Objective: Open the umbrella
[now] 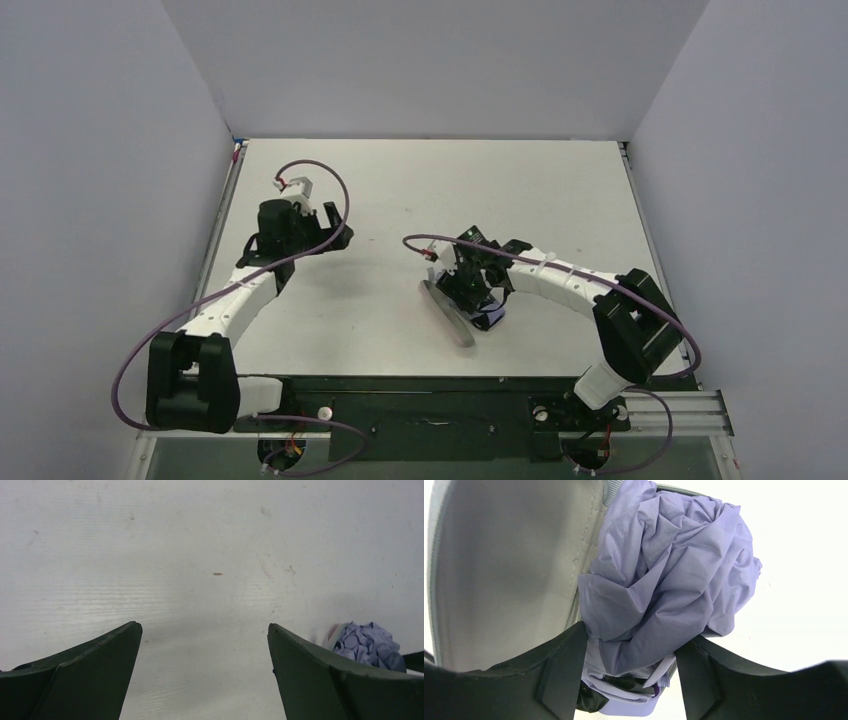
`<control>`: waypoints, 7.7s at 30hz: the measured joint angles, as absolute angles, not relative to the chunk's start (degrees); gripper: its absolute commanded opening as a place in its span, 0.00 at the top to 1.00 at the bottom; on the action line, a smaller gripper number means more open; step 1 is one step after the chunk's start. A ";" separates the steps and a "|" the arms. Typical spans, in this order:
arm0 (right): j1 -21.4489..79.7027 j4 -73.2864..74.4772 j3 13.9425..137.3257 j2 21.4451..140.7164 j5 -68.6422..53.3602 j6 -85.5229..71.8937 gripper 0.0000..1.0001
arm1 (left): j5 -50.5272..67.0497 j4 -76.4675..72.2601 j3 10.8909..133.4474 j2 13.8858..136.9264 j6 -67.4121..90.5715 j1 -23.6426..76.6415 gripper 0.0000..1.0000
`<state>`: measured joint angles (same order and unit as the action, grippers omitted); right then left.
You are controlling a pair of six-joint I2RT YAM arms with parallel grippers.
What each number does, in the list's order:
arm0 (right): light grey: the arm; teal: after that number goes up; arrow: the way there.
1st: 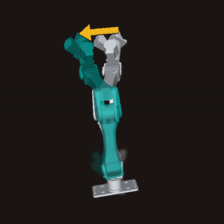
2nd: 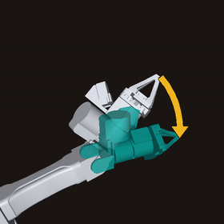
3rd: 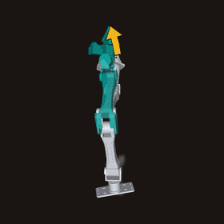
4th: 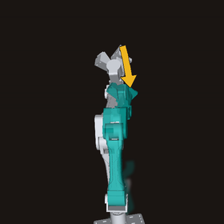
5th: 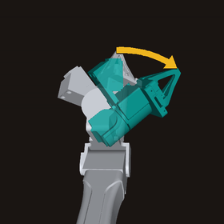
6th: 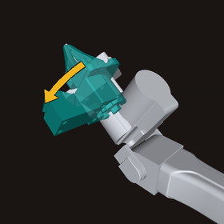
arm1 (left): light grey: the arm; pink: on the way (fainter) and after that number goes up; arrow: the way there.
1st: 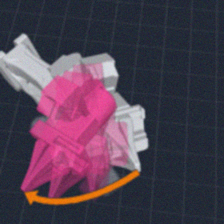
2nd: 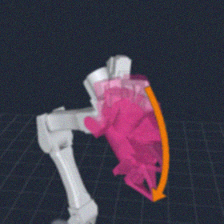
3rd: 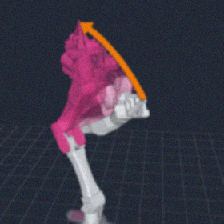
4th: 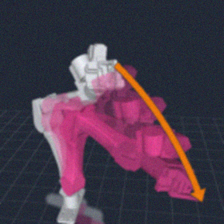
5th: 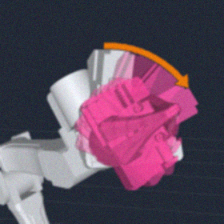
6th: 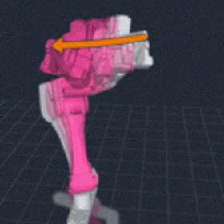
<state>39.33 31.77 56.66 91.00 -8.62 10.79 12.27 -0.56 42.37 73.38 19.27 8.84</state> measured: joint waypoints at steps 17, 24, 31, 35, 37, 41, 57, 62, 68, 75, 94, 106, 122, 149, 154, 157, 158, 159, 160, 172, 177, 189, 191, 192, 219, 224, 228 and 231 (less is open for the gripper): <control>47.03 35.42 62.70 96.99 -13.23 26.06 0.49 | 12.73 0.54 41.41 69.52 17.50 2.02 0.03; 53.84 35.24 62.78 97.71 -12.60 28.49 0.50 | 13.41 0.38 38.54 69.38 17.65 1.98 0.03; 55.16 35.86 63.86 98.43 -11.57 27.99 1.00 | 13.72 0.45 37.95 68.25 17.43 1.96 0.03; 54.24 35.62 61.95 95.66 -13.80 27.83 1.00 | 13.93 0.67 38.09 67.37 16.21 1.96 0.03; 53.49 36.80 60.60 93.76 -15.40 28.45 1.00 | 13.98 0.80 38.39 67.20 15.53 1.96 0.03; 51.24 40.47 59.75 90.98 -19.40 31.35 1.00 | 13.96 2.26 39.68 67.13 13.74 1.87 0.03; 43.20 46.11 68.77 90.41 -28.60 32.69 0.20 | 14.66 3.90 40.45 66.57 10.04 1.87 0.03; 43.86 45.15 69.89 90.72 -28.67 29.43 0.16 | 15.05 3.88 40.47 66.57 9.80 1.87 0.03; 46.92 38.74 68.66 93.86 -22.81 23.88 0.16 | 15.09 3.88 40.47 66.54 9.76 1.87 0.03; 49.63 34.46 66.81 98.94 -16.49 21.63 0.65 | 15.09 3.88 40.47 66.52 9.37 1.87 0.03; 43.42 37.87 72.31 93.32 -29.76 19.11 1.00 | 16.21 3.66 41.98 67.40 7.22 1.87 0.03; 32.58 30.74 80.01 90.02 -40.51 1.48 1.00 | 20.60 5.30 48.01 68.93 7.86 1.78 0.03; 14.52 15.42 83.99 89.12 -20.08 -38.70 1.00 | 35.46 10.17 74.39 82.35 12.45 14.52 0.03; 20.10 12.93 75.83 79.05 -16.82 -40.25 0.33 | 35.55 5.76 87.85 103.07 27.51 33.06 1.00; 17.02 9.78 75.81 76.66 -24.45 -38.94 0.19 | 41.60 -5.06 82.46 102.85 37.41 29.50 1.00; 15.53 9.02 75.05 74.26 -29.30 -37.60 0.18 | 44.82 -11.99 82.00 102.80 42.94 27.62 1.00; 15.31 8.69 74.41 73.41 -30.89 -37.41 0.17 | 45.54 -13.74 82.00 102.74 44.10 27.33 1.00; 15.14 8.19 73.63 72.55 -32.64 -37.28 0.17 | 46.52 -15.62 82.00 102.50 45.41 27.14 1.00; 15.16 7.79 72.90 72.01 -34.33 -37.19 0.17 | 47.53 -17.28 82.00 102.24 46.61 27.11 1.00; 18.85 -2.74 71.48 75.53 -42.96 -40.77 0.37 | 58.78 -29.76 82.02 99.33 55.96 29.52 1.00; 19.51 -6.83 71.50 76.20 -43.44 -44.45 0.74 | 60.47 -31.86 82.15 99.33 57.36 29.71 1.00; 16.67 -10.55 72.79 76.49 -41.60 -48.93 1.00 | 58.00 -28.49 82.32 95.92 53.21 22.79 0.21; 15.62 -10.50 74.37 76.66 -39.09 -49.60 1.00 | 55.48 -25.47 81.76 94.48 49.43 19.86 0.20; 15.20 -10.50 75.16 76.66 -37.34 -49.98 1.00 | 53.76 -24.18 80.95 93.45 47.37 18.50 0.20; 16.95 -8.93 83.57 79.55 -20.32 -50.96 1.00 | 42.50 -24.73 84.27 97.69 40.14 33.30 1.00; 15.94 -8.78 84.44 79.72 -20.36 -50.59 1.00 | 43.83 -25.23 82.91 97.03 38.24 33.36 1.00; 14.06 -8.95 87.29 80.93 -20.67 -50.33 1.00 | 43.77 -24.18 78.37 94.11 35.22 33.34 1.00; 12.60 -9.10 88.86 81.43 -20.97 -50.33 1.00 | 43.57 -23.07 75.18 91.85 33.12 33.26 1.00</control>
